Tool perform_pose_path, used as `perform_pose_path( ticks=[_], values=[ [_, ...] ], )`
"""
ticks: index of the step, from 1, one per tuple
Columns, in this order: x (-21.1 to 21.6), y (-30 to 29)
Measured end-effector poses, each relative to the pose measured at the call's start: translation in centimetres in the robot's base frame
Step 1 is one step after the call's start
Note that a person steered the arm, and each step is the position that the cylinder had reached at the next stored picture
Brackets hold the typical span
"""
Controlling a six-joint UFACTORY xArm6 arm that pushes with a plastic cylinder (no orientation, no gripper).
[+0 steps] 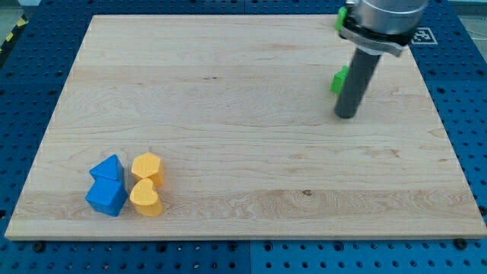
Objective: Push the green star into the red blocks
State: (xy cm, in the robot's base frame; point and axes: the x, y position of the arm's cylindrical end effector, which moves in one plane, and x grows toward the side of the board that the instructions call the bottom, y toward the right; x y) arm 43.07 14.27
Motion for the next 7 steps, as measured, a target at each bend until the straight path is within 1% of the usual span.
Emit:
perform_pose_path(
  ticks=[1,2,3,4,5,6,7],
  values=[
    [-5.0,1.0],
    [-9.1,1.7],
    [-9.0,1.9],
    [-4.2,2.0],
    [-4.5,5.6],
    [-9.7,6.3],
    [-13.0,6.2]
  ],
)
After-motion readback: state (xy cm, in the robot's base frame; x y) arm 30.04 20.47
